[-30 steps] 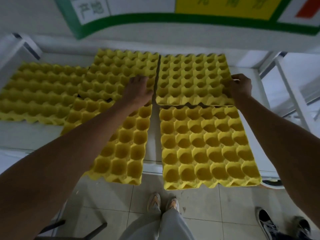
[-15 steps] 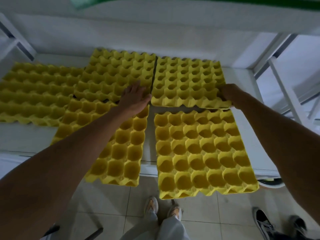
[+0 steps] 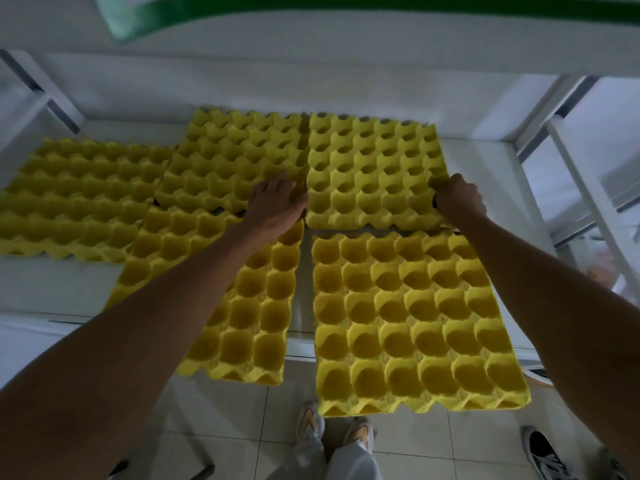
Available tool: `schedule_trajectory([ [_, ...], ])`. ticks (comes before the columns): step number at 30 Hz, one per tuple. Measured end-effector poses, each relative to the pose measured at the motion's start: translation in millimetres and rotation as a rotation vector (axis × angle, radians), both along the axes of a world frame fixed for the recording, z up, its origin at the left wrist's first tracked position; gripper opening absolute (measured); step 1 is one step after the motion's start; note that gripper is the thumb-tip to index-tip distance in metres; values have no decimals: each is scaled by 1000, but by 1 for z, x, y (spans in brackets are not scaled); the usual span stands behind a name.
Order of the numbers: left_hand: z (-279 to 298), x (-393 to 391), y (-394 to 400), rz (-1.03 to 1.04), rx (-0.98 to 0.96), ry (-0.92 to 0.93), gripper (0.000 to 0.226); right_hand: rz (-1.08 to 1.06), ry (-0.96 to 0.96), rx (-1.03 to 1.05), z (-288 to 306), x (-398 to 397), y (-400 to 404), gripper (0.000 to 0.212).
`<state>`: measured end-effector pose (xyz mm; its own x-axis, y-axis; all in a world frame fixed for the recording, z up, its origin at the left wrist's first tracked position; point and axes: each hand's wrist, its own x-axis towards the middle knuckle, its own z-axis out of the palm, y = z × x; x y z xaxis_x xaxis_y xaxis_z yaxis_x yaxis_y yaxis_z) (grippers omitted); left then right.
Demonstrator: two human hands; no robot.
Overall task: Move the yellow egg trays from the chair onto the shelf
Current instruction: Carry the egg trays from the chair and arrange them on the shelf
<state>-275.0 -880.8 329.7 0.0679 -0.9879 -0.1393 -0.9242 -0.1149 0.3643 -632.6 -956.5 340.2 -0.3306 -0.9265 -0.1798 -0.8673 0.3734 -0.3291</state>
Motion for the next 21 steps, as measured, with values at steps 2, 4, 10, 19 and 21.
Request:
schedule_trajectory([
  [2,1,-1,0,11,18,-20,80,21,111,3,3,4,4,46],
  [4,2,-2,0,10,23,-18,77,142,261,-204,12,7,11,43],
  [10,4,-3,0,3,-34,-10,76,783,282,-334,9,57,38,53],
  [19,6,-7,4,8,-113,-14,82,634,288,-132,2,62,44,49],
  [21,5,-6,4,5,-122,-6,79,588,265,-98,3,70,42,48],
])
